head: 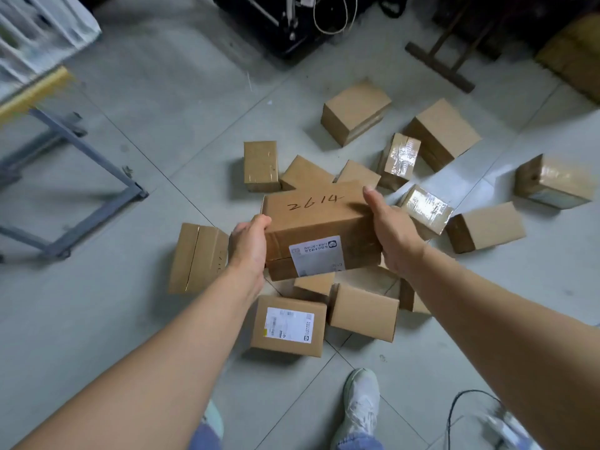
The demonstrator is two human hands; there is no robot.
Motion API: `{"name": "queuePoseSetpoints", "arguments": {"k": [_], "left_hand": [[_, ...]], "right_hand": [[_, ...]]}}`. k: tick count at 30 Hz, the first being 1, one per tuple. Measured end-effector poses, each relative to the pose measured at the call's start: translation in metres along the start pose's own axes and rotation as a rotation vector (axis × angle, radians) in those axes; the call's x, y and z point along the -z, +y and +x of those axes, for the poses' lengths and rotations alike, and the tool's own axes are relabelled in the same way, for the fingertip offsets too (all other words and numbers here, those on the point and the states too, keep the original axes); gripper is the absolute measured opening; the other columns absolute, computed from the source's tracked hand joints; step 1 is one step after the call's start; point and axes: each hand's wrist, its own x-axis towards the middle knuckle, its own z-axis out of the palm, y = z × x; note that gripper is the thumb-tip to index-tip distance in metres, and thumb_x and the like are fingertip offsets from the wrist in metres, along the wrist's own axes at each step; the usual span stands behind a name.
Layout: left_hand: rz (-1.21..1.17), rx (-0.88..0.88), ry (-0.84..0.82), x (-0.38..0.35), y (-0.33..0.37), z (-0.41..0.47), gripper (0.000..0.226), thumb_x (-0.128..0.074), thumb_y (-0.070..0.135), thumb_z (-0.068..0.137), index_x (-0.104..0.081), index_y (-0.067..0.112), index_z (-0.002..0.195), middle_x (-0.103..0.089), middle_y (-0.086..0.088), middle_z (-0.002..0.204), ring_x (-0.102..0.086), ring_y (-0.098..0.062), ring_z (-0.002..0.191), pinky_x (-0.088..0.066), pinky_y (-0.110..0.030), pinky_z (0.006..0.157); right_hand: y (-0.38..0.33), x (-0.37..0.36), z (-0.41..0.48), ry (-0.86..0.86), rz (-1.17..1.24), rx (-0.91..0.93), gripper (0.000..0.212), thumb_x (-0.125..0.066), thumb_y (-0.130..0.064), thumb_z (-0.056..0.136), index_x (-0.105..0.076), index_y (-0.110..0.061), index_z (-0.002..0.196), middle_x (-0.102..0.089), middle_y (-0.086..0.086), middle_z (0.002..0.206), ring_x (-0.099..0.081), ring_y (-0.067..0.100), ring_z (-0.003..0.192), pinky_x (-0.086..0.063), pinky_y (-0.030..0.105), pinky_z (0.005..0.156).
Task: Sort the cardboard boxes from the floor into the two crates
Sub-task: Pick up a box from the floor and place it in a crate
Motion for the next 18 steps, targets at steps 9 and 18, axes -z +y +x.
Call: {"name": "queuePoseSetpoints", "arguments": {"k": [9,18], "left_hand": [[-0.055,-0.274,-0.102,0.057,0.174,-0.134,0.019,-0.051,0.015,0.083,-0.057,0.018,0.065,-0.055,0.005,0.059,-0.049,-0.013,0.061,-0.040,-0.027,0.059],[-0.189,-0.501,-0.107,0.166,0.299,-0.240,0.022,-0.051,0.027,0.089,-0.055,0.020,0.068,-0.061,0.009,0.055,-0.057,-0.004,0.044,-0.038,-0.011,0.038]], "right_hand": [[-0.152,0.000,-0.158,-0.068,0.079,0.268,0.024,-0.051,-0.040,0.092,-0.061,-0.018,0.092,-0.069,0.017,0.106,-0.066,0.033,0.098,-0.050,0.047,0.094],[-0.245,-0.056,-0.312,-0.205,0.106,0.488,0.028,-0.041,-0.034,0.098,-0.064,-0.018,0.103,-0.068,0.007,0.096,-0.062,0.024,0.088,-0.052,0.040,0.081]]}}
